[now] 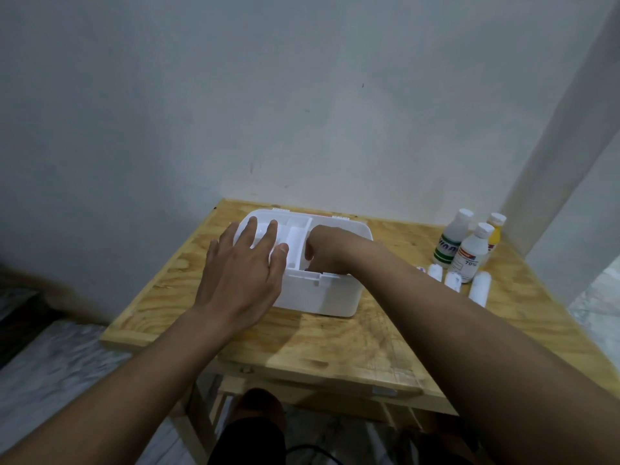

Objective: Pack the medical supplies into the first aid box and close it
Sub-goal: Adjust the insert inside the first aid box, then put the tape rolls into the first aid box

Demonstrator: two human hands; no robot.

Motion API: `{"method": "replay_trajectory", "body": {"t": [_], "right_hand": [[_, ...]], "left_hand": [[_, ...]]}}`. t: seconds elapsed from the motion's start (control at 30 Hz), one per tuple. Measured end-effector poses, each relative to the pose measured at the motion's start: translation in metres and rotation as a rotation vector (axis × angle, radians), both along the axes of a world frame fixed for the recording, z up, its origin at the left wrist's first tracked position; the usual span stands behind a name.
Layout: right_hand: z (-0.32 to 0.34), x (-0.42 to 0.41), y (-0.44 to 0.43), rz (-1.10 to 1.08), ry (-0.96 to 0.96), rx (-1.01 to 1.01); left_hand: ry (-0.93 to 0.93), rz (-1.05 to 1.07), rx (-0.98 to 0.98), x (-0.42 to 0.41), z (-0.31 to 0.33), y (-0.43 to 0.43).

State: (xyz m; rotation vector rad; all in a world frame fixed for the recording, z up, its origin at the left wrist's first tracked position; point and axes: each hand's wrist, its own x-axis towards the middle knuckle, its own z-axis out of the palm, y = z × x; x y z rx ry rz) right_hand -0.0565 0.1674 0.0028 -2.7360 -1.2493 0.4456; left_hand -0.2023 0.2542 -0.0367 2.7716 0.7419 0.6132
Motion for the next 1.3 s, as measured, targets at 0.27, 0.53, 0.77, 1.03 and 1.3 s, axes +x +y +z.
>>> {"method": "replay_trajectory", "body": {"t": [0.27,0.53,0.77,1.03,1.3], "right_hand": [[-0.009,0.001,0.011,-0.019,0.023,0.07],[-0.013,0.002,0.012,-0.04,0.051,0.112],[-0.007,-0.001,0.011,-0.075,0.067,0.064],[0.029,-0.002,-0.012,-0.085,0.042,0.012],[0.063,-0.003,-0.07,-0.015,-0.262,0.273]], "left_hand": [[-0.012,-0.005,0.008,0.0,0.0,0.0],[-0.007,-0.008,0.01,-0.001,0.001,0.0],[0.028,0.018,0.005,-0.001,0.004,-0.001],[0.116,0.023,-0.001,-0.002,0.009,-0.002],[0.041,-0.006,0.1,0.006,0.031,-0.033]]}}
